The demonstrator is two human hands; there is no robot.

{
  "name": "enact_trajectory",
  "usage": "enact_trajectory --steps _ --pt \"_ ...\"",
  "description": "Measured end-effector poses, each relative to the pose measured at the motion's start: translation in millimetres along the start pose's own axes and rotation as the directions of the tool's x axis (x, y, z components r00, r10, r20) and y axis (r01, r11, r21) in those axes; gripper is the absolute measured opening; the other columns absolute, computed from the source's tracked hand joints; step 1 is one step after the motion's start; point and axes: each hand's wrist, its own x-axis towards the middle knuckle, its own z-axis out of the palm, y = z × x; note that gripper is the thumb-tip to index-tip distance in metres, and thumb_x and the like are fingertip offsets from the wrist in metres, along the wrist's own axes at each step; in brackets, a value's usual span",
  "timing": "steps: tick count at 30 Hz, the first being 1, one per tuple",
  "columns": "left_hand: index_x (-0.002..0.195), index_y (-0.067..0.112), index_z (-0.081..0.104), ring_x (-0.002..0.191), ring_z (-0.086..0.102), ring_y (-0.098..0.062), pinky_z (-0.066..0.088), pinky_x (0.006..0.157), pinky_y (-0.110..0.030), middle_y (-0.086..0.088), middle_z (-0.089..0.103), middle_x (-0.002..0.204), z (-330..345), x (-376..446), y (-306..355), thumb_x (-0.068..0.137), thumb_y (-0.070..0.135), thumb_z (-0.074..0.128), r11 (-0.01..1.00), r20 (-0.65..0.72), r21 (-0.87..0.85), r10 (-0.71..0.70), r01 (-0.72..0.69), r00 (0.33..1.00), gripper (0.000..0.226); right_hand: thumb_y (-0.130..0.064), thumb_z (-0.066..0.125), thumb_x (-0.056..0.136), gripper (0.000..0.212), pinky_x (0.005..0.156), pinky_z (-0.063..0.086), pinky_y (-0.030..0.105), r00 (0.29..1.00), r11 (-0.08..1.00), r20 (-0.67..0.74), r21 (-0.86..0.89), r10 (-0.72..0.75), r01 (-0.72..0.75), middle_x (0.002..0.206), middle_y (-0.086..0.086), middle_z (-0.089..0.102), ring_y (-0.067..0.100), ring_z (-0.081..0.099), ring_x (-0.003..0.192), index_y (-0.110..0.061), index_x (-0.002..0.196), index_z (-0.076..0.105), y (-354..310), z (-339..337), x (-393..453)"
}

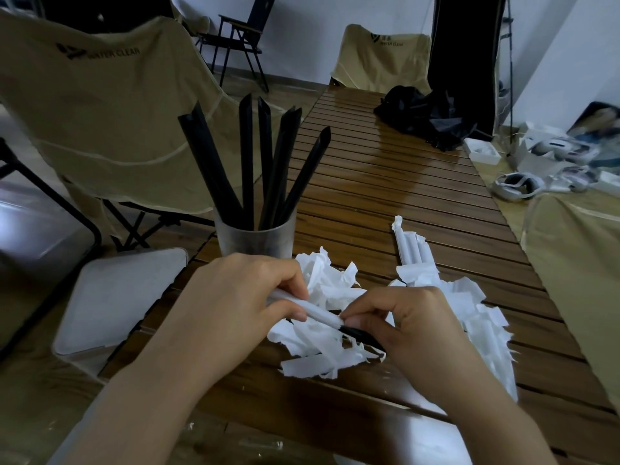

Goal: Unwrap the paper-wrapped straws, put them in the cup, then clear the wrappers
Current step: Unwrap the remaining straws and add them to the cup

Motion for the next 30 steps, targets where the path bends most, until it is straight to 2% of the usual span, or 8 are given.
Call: enact_trajectory --steps 5,8,10,14,17,23,27,30 --pt "0.089 0.040 0.066 0.077 0.055 0.003 0.029 0.059 -0.008 0.023 0.064 0.082 2.0 -0.5 1.0 0.080 0.050 0.066 0.999 -0.035 0.001 0.041 -0.040 0.999 0.013 -0.008 0.070 0.082 0.019 0.066 0.045 0.009 0.994 0.989 0.003 -0.103 -0.105 0.105 0.068 -0.023 0.062 0.001 0.060 0.077 -0.025 0.077 0.073 2.3 0.1 -1.4" --pt "0.083 0.038 0.067 0.074 0.057 0.002 0.039 0.059 -0.011 0.021 0.065 0.078 3.1 1.7 0.0 0.079 0.050 0.067 0.995 -0.074 0.028 0.095 -0.093 0.993 0.013 -0.007 0.065 0.085 0.018 0.066 0.044 0.010 0.994 0.986 -0.018 -0.130 -0.104 0.101 0.071 -0.020 0.060 0.003 0.057 0.079 -0.024 0.078 0.066 1.5 3.9 -1.6" --pt "0.078 0.037 0.066 0.072 0.057 0.002 0.042 0.058 -0.012 0.021 0.063 0.074 1.6 2.8 -0.1 0.075 0.050 0.064 0.992 -0.109 0.045 0.126 -0.122 0.986 0.014 -0.008 0.061 0.088 0.021 0.063 0.045 0.013 0.997 0.992 -0.039 -0.107 -0.069 0.064 0.072 -0.016 0.060 0.005 0.057 0.071 -0.025 0.078 0.060 0.4 6.8 -1.4" --pt "0.075 0.032 0.068 0.067 0.057 0.002 0.038 0.061 -0.011 0.018 0.064 0.071 -0.2 4.9 3.5 0.073 0.040 0.075 0.973 -0.152 0.065 0.230 -0.222 0.961 0.010 -0.006 0.053 0.093 0.028 0.051 0.040 0.011 0.998 0.999 -0.039 -0.023 0.042 -0.043 0.069 -0.009 0.058 0.007 0.057 0.057 -0.028 0.076 0.052 -3.0 10.9 -1.0" --pt "0.074 0.031 0.069 0.067 0.059 0.000 0.042 0.059 -0.017 0.016 0.065 0.071 2.6 7.6 4.6 0.071 0.039 0.068 0.961 -0.159 0.074 0.277 -0.268 0.948 0.009 0.001 0.051 0.091 0.030 0.047 0.039 0.009 0.994 0.995 -0.049 0.012 0.099 -0.099 0.065 -0.004 0.058 0.011 0.057 0.058 -0.026 0.075 0.051 -5.3 15.2 -0.8" --pt "0.068 0.029 0.069 0.064 0.057 0.000 0.046 0.057 -0.024 0.016 0.065 0.068 2.9 8.2 5.0 0.071 0.034 0.069 0.941 -0.163 0.052 0.338 -0.334 0.927 0.006 0.007 0.050 0.086 0.035 0.042 0.042 0.019 0.982 0.982 -0.037 0.045 0.186 -0.184 0.074 0.002 0.057 0.025 0.062 0.064 -0.025 0.073 0.048 -5.5 21.9 0.0" --pt "0.068 0.034 0.069 0.066 0.059 0.002 0.046 0.056 -0.020 0.018 0.066 0.069 2.0 8.1 2.6 0.070 0.038 0.069 0.961 -0.135 -0.001 0.272 -0.275 0.953 0.005 0.004 0.047 0.093 0.031 0.044 0.044 0.022 0.975 0.957 0.058 0.188 0.215 -0.222 0.076 0.005 0.060 0.018 0.063 0.054 -0.024 0.079 0.053 -9.1 11.8 0.9" --pt "0.074 0.035 0.069 0.070 0.060 0.004 0.048 0.059 -0.018 0.021 0.067 0.074 4.1 5.8 -2.4 0.072 0.047 0.065 0.983 -0.112 -0.027 0.180 -0.184 0.977 0.013 -0.009 0.056 0.093 0.022 0.058 0.050 0.024 0.979 0.942 0.146 0.284 0.140 -0.177 0.073 -0.001 0.067 0.011 0.063 0.056 -0.030 0.093 0.061 -9.7 1.7 -0.1"
